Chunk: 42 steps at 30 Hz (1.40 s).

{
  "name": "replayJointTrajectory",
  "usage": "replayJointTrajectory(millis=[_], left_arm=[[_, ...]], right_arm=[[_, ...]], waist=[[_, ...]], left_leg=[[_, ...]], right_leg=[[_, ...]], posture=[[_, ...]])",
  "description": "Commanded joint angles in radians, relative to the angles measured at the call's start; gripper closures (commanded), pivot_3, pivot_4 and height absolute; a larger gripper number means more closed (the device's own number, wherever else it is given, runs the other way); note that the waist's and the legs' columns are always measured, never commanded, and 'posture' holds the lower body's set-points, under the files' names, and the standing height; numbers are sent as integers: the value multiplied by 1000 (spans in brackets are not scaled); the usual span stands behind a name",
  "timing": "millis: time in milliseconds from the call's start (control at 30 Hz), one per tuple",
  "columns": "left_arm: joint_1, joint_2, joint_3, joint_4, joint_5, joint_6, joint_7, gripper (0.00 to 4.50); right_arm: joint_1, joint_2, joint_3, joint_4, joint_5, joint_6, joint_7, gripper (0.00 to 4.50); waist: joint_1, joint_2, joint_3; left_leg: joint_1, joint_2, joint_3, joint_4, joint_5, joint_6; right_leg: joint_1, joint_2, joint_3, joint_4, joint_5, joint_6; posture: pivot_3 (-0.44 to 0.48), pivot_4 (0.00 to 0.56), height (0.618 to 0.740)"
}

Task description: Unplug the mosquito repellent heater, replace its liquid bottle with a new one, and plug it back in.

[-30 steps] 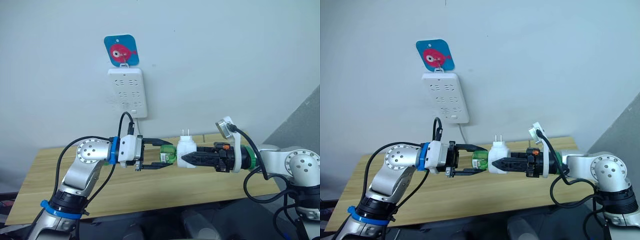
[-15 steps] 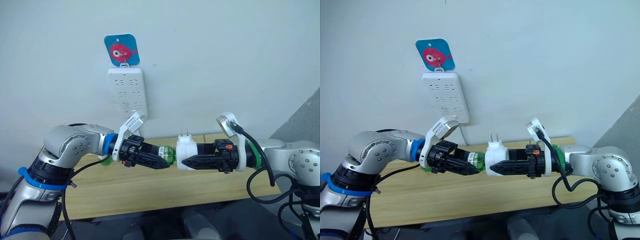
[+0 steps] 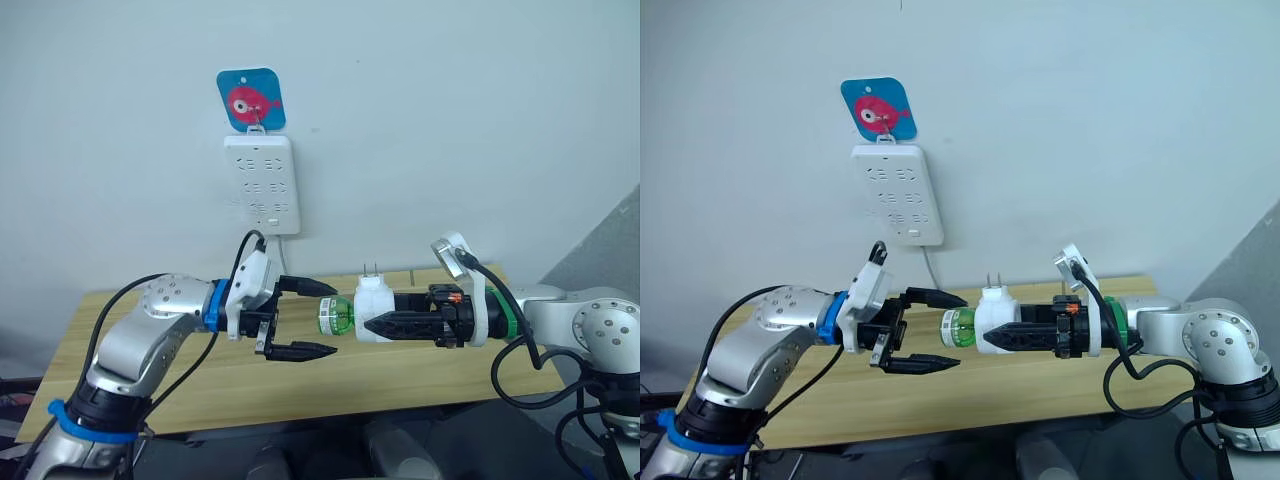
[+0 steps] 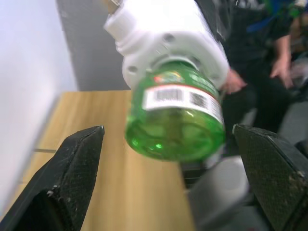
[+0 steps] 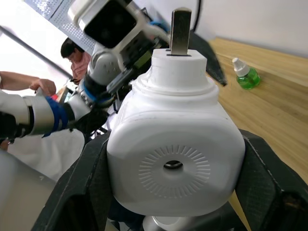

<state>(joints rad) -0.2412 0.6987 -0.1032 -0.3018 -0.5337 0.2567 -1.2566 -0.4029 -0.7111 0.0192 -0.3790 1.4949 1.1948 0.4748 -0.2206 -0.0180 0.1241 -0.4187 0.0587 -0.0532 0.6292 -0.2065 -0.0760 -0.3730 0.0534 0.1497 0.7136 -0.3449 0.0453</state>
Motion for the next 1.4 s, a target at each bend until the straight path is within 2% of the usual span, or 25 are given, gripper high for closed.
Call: replayJointTrajectory(millis=[33, 300, 500, 600, 767, 867, 967, 1100, 1200, 1400], left_arm=[[33, -48, 50, 20, 85, -252, 8, 0], [9, -166, 31, 143, 191, -581, 42, 0], [-14, -181, -7, 173, 187, -624, 18, 0], [-10, -173, -19, 156, 166, -618, 6, 629], [-6, -160, -24, 126, 145, -593, 4, 2215], [-8, -150, -18, 95, 122, -560, 6, 2258], [-2, -90, -17, 43, 66, -431, -19, 2258], [-47, 61, -18, -59, -127, 83, 61, 2258], [-129, 124, 3, -40, -313, 407, 108, 2258], [-166, 212, 38, 12, -480, 707, 80, 2258]], right_arm=[[-3, 0, -36, -4, 41, -6, -3, 1520], [-6, -3, -31, -4, 44, -6, -6, 1520], [-6, -3, -30, -7, 43, -6, -9, 1520], [-5, -3, -30, -9, 42, -7, -11, 1520], [-2, -1, -29, -12, 42, -9, -15, 1520], [0, -1, -27, -15, 38, -9, -15, 1520], [-1, -5, -24, -19, 25, -9, -7, 1520], [-2, -22, -14, -40, -20, -10, 33, 1520], [1, -28, -9, -50, -47, -13, 62, 1520], [10, -35, -12, -61, -72, -23, 91, 1520]], waist=[[2, 0, 0], [3, 0, -1], [1, 0, -1], [-1, 0, -1], [-1, 0, -1], [-1, 0, -1], [-1, 0, -1], [-2, 0, -1], [-1, 0, -1], [-4, 0, 0]], left_leg=[[0, 0, 0, 0, 0, 0], [0, 0, 2, 1, 0, 0], [0, 0, 1, 1, 0, 0], [0, 0, 1, 1, 0, 0], [0, 0, 1, 1, 0, 0], [0, 0, 1, 1, 0, 0], [0, 0, 1, 1, 0, 0], [0, 0, 0, 1, 0, 0], [0, 0, -1, 1, 0, 0], [0, 0, -1, 0, 0, 0]], right_leg=[[0, 0, 0, 0, 0, 0], [0, 0, 1, 0, 0, 0], [0, 0, 1, 0, 0, 0], [0, 0, 1, 0, 0, 0], [0, 0, 1, 0, 0, 0], [0, 0, 1, 0, 0, 0], [0, 0, 1, 1, 0, 0], [0, 0, 0, 1, 0, 0], [0, 0, -1, 1, 0, 1], [0, 1, -2, 1, 0, 0]], posture=[[-189, 64, 740], [-186, 60, 740], [-193, 57, 740], [-193, 57, 740], [-194, 57, 740], [-193, 59, 740], [-192, 60, 740], [-192, 62, 740], [-192, 62, 740], [-196, 67, 740]])
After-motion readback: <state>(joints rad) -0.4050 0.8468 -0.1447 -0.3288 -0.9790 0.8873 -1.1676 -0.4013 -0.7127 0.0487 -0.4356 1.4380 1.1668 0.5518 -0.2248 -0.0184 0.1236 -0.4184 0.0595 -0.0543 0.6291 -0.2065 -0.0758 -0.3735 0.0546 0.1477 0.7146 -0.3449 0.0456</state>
